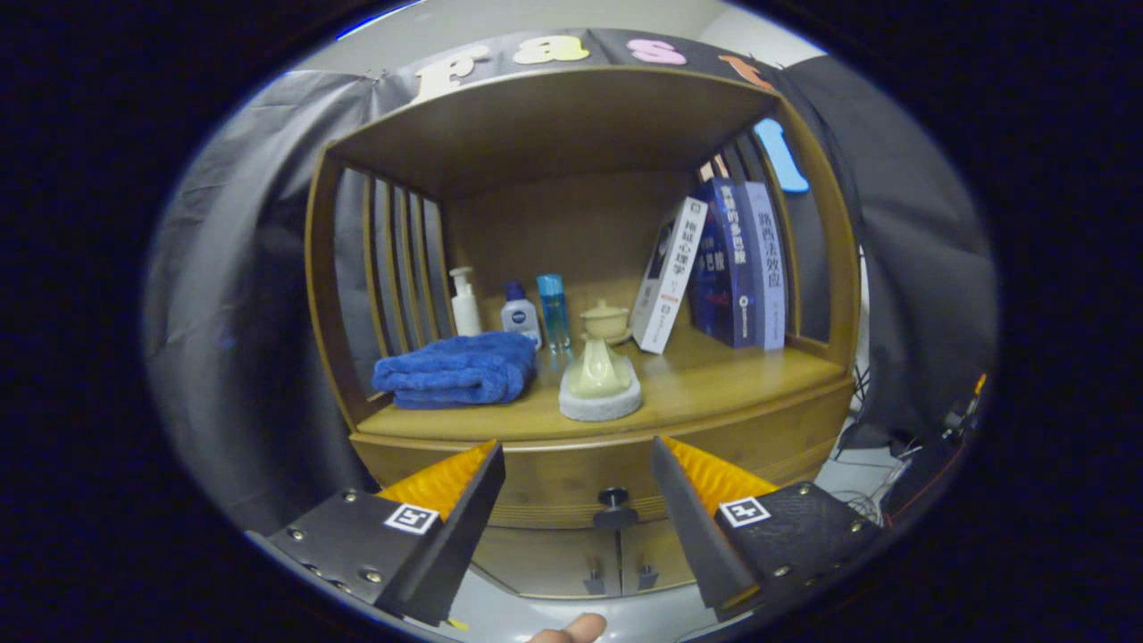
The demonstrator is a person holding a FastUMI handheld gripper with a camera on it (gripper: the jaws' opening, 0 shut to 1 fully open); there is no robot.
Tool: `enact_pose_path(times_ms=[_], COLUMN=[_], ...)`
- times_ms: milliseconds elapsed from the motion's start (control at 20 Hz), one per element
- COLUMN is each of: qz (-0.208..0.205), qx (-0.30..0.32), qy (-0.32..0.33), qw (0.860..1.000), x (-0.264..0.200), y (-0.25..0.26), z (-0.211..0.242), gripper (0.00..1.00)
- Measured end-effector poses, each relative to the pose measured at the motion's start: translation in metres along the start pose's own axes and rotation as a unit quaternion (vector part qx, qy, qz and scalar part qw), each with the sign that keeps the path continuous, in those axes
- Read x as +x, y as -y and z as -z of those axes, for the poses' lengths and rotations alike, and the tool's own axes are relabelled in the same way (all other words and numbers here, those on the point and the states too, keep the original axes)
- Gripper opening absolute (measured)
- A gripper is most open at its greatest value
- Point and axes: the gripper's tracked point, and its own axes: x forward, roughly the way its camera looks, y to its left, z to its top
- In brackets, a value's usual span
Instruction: Pull open the drawer, take out the items inside it, and place them on the countertop above the cabinet.
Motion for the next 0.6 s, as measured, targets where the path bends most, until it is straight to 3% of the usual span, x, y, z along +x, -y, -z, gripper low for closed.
enact_pose_path(times_ms=[200, 350, 600], qz=[-0.021, -0.01, -0.003], qx=[-0.039, -0.064, -0.055], qy=[0.042, 0.065, 0.094], qw=[0.998, 0.996, 0.994], x=[-0.036, -0.063, -0.106], y=[-0.008, -0.004, -0.001], z=[-0.051, -0.084, -0.113], gripper=[0.98, 0.98, 0.98])
